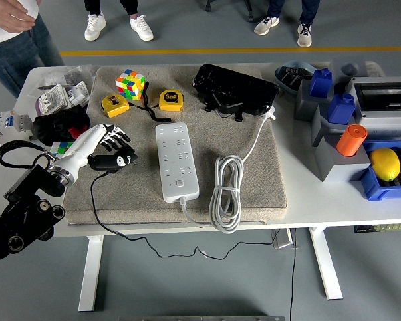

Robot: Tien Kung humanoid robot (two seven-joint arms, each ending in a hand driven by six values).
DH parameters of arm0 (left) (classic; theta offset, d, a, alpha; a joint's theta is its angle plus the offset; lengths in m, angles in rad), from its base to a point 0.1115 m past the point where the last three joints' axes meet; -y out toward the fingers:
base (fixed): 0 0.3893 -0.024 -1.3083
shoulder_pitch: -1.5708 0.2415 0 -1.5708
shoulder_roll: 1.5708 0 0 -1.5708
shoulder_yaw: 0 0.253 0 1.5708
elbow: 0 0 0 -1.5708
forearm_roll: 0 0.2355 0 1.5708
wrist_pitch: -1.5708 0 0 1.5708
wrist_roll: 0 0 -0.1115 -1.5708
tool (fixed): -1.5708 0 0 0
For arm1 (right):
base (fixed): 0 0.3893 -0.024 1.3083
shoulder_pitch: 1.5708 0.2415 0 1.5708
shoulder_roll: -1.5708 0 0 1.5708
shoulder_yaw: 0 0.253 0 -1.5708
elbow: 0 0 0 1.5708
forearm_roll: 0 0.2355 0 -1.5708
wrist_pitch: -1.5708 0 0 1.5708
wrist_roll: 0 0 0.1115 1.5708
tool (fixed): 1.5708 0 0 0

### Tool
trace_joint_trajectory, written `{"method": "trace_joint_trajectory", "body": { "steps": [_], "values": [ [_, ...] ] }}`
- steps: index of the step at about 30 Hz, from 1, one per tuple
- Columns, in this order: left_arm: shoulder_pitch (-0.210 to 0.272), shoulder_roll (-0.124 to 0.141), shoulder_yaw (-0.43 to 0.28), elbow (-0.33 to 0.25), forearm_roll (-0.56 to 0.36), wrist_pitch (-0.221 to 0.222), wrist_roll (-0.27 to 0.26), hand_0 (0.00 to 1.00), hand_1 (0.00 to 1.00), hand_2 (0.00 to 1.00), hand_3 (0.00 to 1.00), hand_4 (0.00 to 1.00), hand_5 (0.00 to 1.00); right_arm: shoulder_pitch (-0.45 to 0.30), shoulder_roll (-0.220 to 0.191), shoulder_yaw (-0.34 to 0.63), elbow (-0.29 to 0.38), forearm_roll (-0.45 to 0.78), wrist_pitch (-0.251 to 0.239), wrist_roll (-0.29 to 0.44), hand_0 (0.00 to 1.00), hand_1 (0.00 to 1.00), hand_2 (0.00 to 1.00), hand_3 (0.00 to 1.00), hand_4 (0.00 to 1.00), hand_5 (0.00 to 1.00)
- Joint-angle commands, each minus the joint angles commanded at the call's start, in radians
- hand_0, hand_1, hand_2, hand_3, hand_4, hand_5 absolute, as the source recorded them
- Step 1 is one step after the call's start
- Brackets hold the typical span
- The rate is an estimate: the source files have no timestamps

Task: Put the plug near the board,insert it into the board,press the button,pull the plug out

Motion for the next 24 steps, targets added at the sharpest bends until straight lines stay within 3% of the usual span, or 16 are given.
{"method": "trace_joint_trajectory", "body": {
  "steps": [24],
  "values": [
    [0.022,0.0,0.013,-0.08,-0.007,0.007,-0.02,0.416,0.455,0.505,0.531,0.837,0.23,0.0,-0.002,-0.004,0.001,0.0,0.002,0.002,0.709,0.712,0.697,0.593,0.998,0.607]
  ]
}}
